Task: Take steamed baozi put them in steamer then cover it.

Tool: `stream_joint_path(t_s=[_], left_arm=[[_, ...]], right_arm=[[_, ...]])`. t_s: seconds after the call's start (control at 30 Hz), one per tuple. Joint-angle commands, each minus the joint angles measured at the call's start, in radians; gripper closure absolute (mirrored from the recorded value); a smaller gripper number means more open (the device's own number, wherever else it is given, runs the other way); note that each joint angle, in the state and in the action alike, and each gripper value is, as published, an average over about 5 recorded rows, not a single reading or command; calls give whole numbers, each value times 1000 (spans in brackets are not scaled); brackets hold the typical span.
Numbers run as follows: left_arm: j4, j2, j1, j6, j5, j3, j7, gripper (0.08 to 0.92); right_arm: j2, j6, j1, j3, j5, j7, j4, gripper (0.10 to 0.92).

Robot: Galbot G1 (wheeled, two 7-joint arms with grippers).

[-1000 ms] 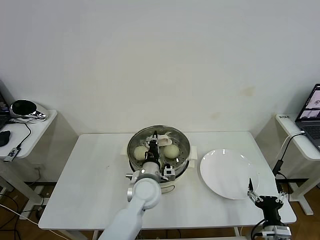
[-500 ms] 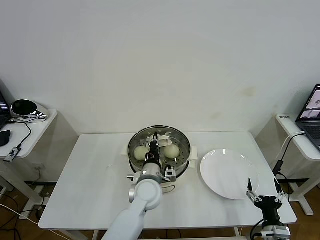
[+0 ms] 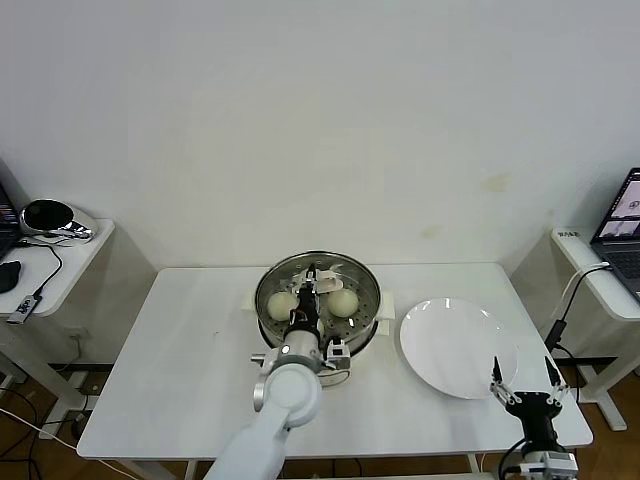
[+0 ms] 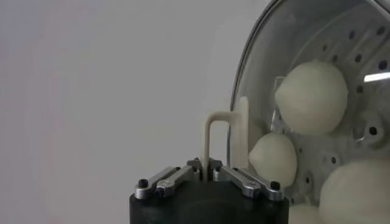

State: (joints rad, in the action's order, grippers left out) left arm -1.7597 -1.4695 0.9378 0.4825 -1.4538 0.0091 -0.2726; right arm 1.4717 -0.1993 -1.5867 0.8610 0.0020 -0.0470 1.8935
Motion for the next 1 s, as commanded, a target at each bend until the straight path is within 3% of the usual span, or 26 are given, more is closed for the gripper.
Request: stream_joint_path(t_s=[0.03, 0.2, 0.3, 0.4, 0.5, 0.7, 0.87, 1.0], left_arm=[[-264, 73, 161, -10, 138, -13, 43, 637], [-491, 159, 340, -33, 358, -91, 113, 499], [-593, 216, 518, -70, 620, -191, 219, 412], [-613, 233, 675, -209, 1018, -360, 356, 325], [-586, 206, 780, -350, 1358, -528, 433, 242], [-558, 178, 910, -405, 1696, -608, 448, 179], [-491, 178, 953, -522, 1752, -595, 432, 177], [-436, 168, 953, -542, 1753, -580, 421, 177]], right_arm=[[2, 1, 1, -4, -5, 1, 1, 203], [0, 0, -3, -10, -9, 1, 1, 203], [-7, 1, -6, -15, -9, 0, 2, 203], [-21, 1, -13, -30, 1, -3, 10, 203], [-44, -4, -24, -54, 20, -7, 14, 203], [-102, 1, -60, -114, 71, -18, 16, 203], [-130, 21, -107, -165, 118, -45, 26, 203], [-132, 27, -130, -198, 124, -62, 23, 203]])
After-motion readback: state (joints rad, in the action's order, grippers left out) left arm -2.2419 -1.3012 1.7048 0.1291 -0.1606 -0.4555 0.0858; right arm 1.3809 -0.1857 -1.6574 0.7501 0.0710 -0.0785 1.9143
